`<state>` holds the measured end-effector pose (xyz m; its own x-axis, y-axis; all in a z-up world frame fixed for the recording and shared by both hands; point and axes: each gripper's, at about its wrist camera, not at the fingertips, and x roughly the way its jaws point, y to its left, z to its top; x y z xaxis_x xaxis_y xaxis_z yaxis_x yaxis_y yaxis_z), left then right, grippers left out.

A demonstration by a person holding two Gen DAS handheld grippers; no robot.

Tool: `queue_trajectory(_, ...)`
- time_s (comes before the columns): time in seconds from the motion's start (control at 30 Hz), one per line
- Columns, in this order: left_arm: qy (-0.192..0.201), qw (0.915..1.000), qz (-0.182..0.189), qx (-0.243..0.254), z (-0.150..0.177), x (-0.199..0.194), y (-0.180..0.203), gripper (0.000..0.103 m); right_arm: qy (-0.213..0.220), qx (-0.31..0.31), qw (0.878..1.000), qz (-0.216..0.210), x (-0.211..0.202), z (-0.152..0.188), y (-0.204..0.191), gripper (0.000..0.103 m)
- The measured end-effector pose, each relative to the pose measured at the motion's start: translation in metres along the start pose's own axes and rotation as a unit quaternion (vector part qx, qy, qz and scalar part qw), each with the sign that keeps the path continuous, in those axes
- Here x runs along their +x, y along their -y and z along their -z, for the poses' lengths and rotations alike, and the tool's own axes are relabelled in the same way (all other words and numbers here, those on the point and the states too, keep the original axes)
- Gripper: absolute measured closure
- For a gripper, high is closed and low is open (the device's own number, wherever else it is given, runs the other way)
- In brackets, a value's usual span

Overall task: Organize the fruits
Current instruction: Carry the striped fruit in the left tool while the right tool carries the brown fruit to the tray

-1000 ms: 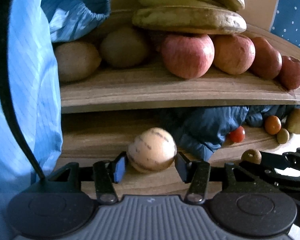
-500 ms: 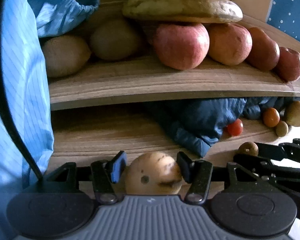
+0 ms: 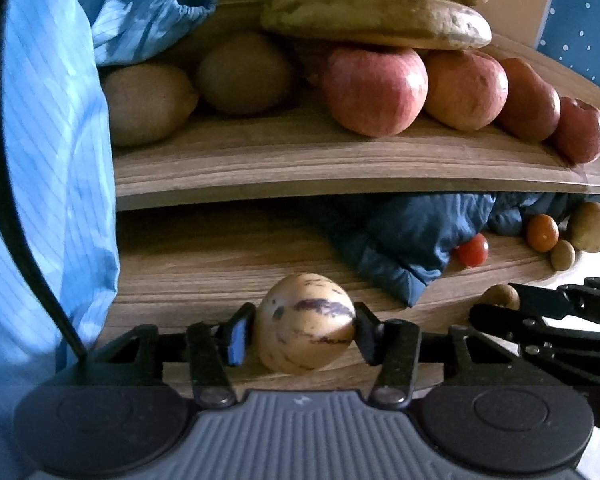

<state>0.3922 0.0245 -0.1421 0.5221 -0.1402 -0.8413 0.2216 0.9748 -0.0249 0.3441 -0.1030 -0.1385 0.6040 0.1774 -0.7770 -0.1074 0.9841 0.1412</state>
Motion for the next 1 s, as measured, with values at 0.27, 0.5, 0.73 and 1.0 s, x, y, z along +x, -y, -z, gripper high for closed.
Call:
queue_trajectory(0.27,-0.004,1.0000,0.000,0.007,-0.002,-0.005,0.003,0.048,0.001,0.013,1.000,-0.006,-0.004,0.004,0.003,0.073)
queue_trajectory(0.5,0.005,0.9998,0.017,0.014,0.001,-0.024,0.005,0.048,0.015,0.019,1.000,0.000,-0.022,0.009,-0.002,0.073)
queue_trajectory(0.73,0.017,0.9986,0.040,0.029,0.005,-0.047,0.012,0.048,0.035,0.030,0.999,0.016,-0.048,0.018,-0.011,0.073)
queue_trajectory(1.0,0.028,0.9941,0.083,0.064,0.013,-0.065,0.022,0.048,0.059,0.058,0.995,0.048,-0.087,0.040,-0.019,0.073)
